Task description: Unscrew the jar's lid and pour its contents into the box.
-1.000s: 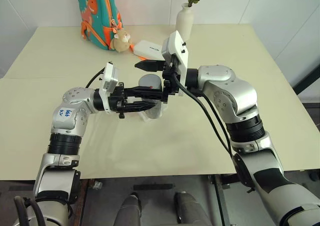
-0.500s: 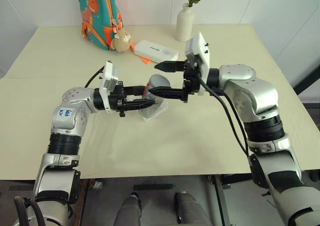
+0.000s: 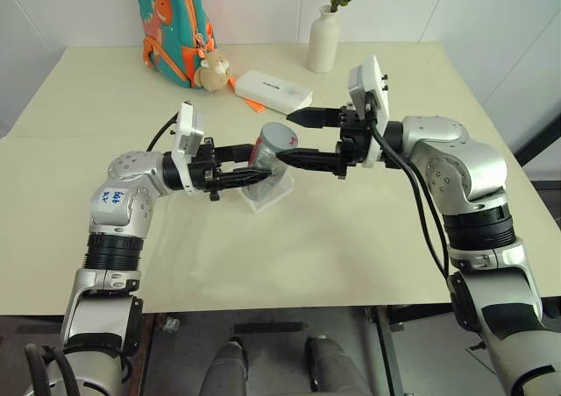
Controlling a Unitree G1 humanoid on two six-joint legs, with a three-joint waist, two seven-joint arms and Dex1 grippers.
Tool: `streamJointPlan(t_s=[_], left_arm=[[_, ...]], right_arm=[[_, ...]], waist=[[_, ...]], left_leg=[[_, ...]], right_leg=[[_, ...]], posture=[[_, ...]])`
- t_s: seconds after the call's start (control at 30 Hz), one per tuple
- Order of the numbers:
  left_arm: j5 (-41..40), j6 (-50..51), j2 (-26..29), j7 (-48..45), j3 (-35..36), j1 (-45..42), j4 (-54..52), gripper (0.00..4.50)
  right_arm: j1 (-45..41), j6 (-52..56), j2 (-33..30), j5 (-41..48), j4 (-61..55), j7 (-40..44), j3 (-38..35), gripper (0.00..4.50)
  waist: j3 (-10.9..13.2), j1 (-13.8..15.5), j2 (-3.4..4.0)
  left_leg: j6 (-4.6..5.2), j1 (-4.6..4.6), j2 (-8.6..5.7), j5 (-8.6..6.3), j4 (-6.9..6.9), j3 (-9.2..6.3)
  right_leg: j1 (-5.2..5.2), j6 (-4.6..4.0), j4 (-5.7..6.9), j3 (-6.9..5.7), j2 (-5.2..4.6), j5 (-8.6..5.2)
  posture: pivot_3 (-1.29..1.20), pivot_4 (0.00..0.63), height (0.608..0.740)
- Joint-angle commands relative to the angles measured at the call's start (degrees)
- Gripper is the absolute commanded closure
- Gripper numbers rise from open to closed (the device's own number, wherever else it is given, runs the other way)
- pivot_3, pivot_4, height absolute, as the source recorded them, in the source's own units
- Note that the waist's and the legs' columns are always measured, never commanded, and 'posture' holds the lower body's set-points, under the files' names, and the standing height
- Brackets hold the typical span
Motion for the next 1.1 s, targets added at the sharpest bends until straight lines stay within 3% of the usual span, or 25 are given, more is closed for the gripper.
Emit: streamJointPlan(t_s=[0.03,0.33,0.6,0.77,1.1], left_arm=[[-1.6,-0.2,0.4,-1.4,0.6,1.1,-2.7,2.51],[-2.8,0.5,-0.7,0.2,2.1,1.6,-3.6,2.51],[-3.3,-1.4,-3.8,2.4,3.8,1.9,-2.8,2.51],[-3.5,-2.1,-5.8,3.6,4.0,2.3,-2.9,2.51],[-3.6,-3.6,-7.7,4.5,4.1,2.7,-3.5,2.51]], right_arm=[[-0.8,-0.9,-2.9,0.0,2.1,-2.3,-7.0,0.06],[-1.3,0.4,-2.7,1.7,1.9,-2.1,-9.4,0.06],[-2.8,5.3,2.7,5.8,-6.6,-5.4,-8.1,0.06],[-5.2,5.5,7.2,4.0,-8.5,-8.1,-4.5,0.06],[-6.6,-0.8,9.5,-4.3,-5.3,-7.0,3.0,0.06]], waist=[[0.0,0.1,0.0],[0.0,-0.1,0.0],[0.0,-0.1,0.0],[0.0,-0.1,0.0],[0.0,-0.1,0.0]], left_leg=[[0.0,0.0,-0.01,0.0,0.01,0.0],[0.01,0.01,0.0,0.0,-0.01,0.01],[0.0,0.01,0.0,0.0,0.0,0.01],[0.0,0.01,0.0,0.0,0.08,0.0],[0.0,0.0,-0.03,0.0,0.16,-0.01]], right_leg=[[0.01,0.0,-0.01,0.0,-0.01,0.0],[0.02,0.0,-0.02,0.01,0.01,0.0],[0.02,0.0,0.0,0.01,0.0,0.0],[0.02,0.0,0.08,0.01,0.0,0.0],[0.02,0.01,0.12,0.01,-0.02,0.0]], posture=[[0.0,0.15,0.74],[0.0,0.15,0.74],[0.0,0.15,0.74],[0.0,0.15,0.74],[0.0,0.15,0.74]])
